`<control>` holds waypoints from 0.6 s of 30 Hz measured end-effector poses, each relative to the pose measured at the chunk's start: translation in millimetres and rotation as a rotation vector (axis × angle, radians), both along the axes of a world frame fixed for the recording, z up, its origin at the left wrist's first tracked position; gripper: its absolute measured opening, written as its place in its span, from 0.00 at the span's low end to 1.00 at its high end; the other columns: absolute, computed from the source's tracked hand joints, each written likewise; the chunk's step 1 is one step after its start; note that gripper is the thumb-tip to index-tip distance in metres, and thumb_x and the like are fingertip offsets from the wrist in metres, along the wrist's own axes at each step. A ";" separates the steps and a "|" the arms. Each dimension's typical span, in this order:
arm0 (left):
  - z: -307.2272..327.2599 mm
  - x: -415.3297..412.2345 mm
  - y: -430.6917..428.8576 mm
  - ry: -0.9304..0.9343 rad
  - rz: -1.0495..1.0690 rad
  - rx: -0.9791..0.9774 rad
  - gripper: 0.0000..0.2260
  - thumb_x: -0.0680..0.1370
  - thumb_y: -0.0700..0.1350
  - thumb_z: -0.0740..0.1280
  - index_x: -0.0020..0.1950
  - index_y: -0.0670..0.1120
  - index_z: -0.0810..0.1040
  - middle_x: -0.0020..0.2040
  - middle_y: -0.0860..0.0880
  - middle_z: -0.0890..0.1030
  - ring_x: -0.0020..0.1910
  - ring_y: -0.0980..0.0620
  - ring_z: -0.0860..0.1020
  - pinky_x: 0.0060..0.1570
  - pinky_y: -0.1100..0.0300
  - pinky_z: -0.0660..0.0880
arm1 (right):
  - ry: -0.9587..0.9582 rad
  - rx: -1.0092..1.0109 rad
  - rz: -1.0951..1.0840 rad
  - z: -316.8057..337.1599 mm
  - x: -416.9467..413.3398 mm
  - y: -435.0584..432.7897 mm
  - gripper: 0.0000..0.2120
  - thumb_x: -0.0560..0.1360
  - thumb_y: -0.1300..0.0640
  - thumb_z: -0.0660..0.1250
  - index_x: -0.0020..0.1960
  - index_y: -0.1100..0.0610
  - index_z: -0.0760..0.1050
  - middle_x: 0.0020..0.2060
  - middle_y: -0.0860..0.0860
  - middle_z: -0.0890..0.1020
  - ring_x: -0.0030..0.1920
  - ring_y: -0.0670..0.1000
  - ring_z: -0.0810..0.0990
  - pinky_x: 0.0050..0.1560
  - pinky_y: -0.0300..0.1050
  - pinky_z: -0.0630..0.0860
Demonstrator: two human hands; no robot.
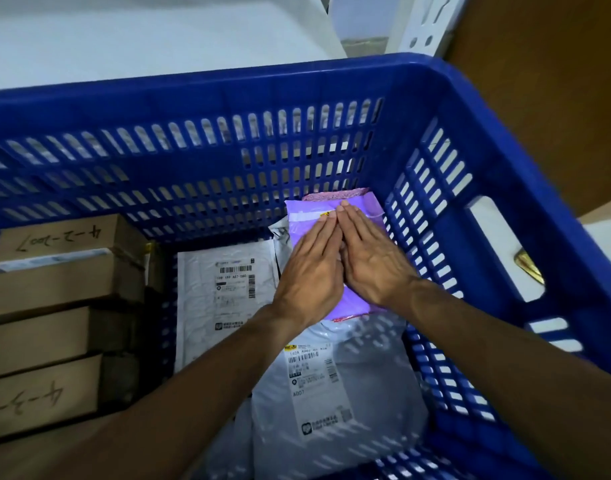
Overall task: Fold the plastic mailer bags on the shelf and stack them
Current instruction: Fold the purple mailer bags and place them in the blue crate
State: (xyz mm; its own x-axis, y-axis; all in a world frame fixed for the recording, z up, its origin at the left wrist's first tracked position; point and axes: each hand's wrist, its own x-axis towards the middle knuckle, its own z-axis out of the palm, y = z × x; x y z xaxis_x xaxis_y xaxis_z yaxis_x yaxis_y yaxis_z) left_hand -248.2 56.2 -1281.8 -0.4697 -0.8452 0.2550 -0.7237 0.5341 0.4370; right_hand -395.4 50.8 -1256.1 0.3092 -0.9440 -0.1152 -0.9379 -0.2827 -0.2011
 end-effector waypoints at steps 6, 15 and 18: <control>-9.3 6.3 -3.6 -0.058 -0.028 -0.049 0.24 0.82 0.42 0.51 0.75 0.32 0.65 0.77 0.36 0.65 0.78 0.41 0.62 0.78 0.53 0.52 | 0.011 -0.040 0.022 -10.6 -0.1 -6.2 0.32 0.81 0.50 0.35 0.80 0.67 0.47 0.80 0.61 0.50 0.81 0.56 0.46 0.80 0.51 0.47; -10.0 8.8 -0.1 -0.097 -0.022 -0.016 0.27 0.82 0.46 0.46 0.79 0.35 0.58 0.80 0.40 0.58 0.81 0.46 0.54 0.79 0.50 0.54 | 0.011 -0.064 0.013 -15.3 -1.7 -5.8 0.33 0.81 0.48 0.35 0.80 0.65 0.47 0.80 0.60 0.49 0.81 0.55 0.46 0.79 0.52 0.48; -9.5 11.0 -0.6 -0.113 -0.020 -0.027 0.28 0.82 0.48 0.46 0.80 0.37 0.57 0.81 0.41 0.56 0.81 0.47 0.52 0.79 0.51 0.51 | 0.001 -0.081 0.004 -14.9 -2.6 -5.3 0.32 0.81 0.48 0.36 0.80 0.64 0.47 0.80 0.59 0.50 0.81 0.54 0.45 0.80 0.51 0.47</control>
